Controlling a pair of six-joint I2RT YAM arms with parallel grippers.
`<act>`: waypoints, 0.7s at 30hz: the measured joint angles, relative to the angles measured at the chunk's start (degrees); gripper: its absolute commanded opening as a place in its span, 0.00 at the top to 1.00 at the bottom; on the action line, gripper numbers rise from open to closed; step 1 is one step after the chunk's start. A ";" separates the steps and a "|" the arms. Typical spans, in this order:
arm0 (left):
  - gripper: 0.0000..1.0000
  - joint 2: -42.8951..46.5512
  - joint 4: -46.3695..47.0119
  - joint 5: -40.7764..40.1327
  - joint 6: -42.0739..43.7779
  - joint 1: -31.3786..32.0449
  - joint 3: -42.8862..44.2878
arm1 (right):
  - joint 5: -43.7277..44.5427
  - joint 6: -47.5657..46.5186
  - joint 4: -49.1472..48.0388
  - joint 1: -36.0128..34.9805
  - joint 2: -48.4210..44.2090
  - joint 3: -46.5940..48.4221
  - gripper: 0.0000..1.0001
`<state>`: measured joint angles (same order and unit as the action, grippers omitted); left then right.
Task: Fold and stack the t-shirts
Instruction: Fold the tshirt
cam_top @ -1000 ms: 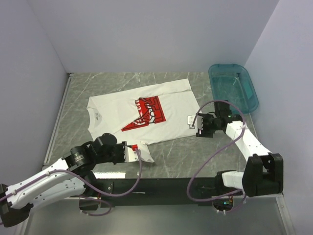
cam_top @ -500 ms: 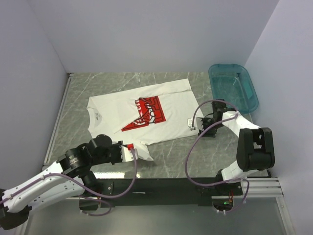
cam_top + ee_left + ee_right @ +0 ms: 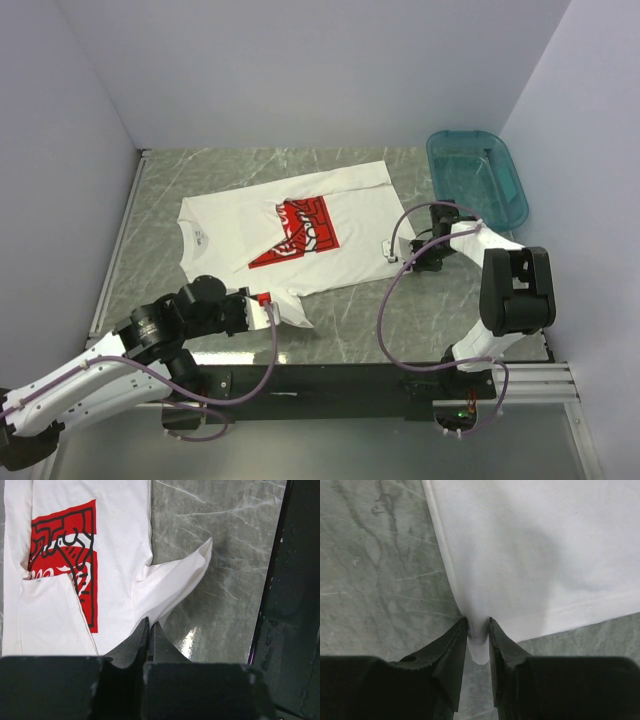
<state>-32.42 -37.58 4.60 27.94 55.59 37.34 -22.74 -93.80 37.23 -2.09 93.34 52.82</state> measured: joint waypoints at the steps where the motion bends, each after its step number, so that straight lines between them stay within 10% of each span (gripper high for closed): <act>1: 1.00 0.09 0.02 0.00 0.00 0.00 0.00 | 0.17 0.02 -0.11 0.00 0.11 0.00 0.72; 21: 1.00 6.08 3.19 -8.44 -0.85 0.00 0.52 | -1.29 1.79 0.13 0.00 0.39 0.98 0.99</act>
<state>-26.35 -34.39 -3.84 27.09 55.59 37.87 -24.03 -92.01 37.36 -2.09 93.73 53.80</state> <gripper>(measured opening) 0.022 0.060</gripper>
